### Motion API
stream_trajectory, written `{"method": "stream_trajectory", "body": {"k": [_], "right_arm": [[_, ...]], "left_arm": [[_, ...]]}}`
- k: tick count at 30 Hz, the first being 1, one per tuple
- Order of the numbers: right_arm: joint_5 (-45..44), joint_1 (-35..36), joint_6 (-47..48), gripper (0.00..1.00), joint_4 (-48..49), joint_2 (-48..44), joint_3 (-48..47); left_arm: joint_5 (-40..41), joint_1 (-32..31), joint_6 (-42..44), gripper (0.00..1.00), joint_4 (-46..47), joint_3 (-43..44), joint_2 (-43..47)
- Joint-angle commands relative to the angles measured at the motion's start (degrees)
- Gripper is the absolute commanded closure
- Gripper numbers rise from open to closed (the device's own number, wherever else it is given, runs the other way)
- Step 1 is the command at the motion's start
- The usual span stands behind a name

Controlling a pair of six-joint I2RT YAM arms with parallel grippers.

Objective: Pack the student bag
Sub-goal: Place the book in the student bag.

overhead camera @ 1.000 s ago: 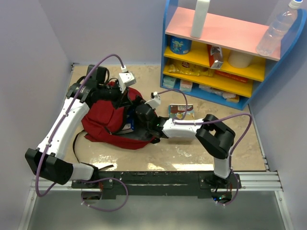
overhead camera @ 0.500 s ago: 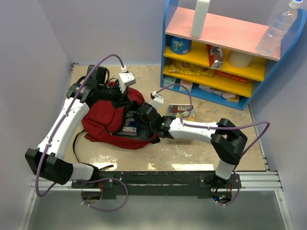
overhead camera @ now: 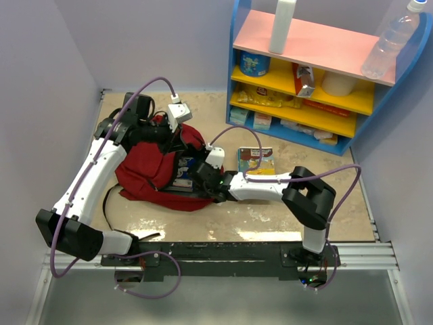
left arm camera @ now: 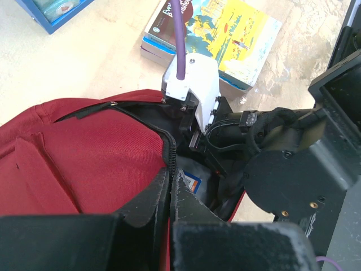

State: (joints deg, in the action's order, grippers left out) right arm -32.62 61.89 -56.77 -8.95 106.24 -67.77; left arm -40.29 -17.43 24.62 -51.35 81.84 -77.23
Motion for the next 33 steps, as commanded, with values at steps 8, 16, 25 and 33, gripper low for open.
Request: {"method": "stream_trajectory", "body": {"k": [8, 16, 25, 33], "right_arm": [[4.32, 0.43, 3.94, 1.0, 15.71, 5.55, -2.27], [9.15, 0.52, 7.11, 1.0, 29.42, 7.67, -3.43], [9.42, -0.98, 4.48, 0.8, 44.53, 4.95, 10.53], [10.65, -1.07, 5.71, 0.79, 49.12, 3.53, 13.55]], "left_arm": [[-2.25, -0.06, 0.43, 1.0, 1.17, 1.83, 0.94], [-2.24, -0.06, 0.16, 1.0, 1.25, 1.83, 1.03], [-2.33, -0.06, 0.86, 1.0, 1.26, 1.57, 1.73], [-2.51, -0.06, 0.52, 1.0, 1.52, 1.3, 2.26]]}}
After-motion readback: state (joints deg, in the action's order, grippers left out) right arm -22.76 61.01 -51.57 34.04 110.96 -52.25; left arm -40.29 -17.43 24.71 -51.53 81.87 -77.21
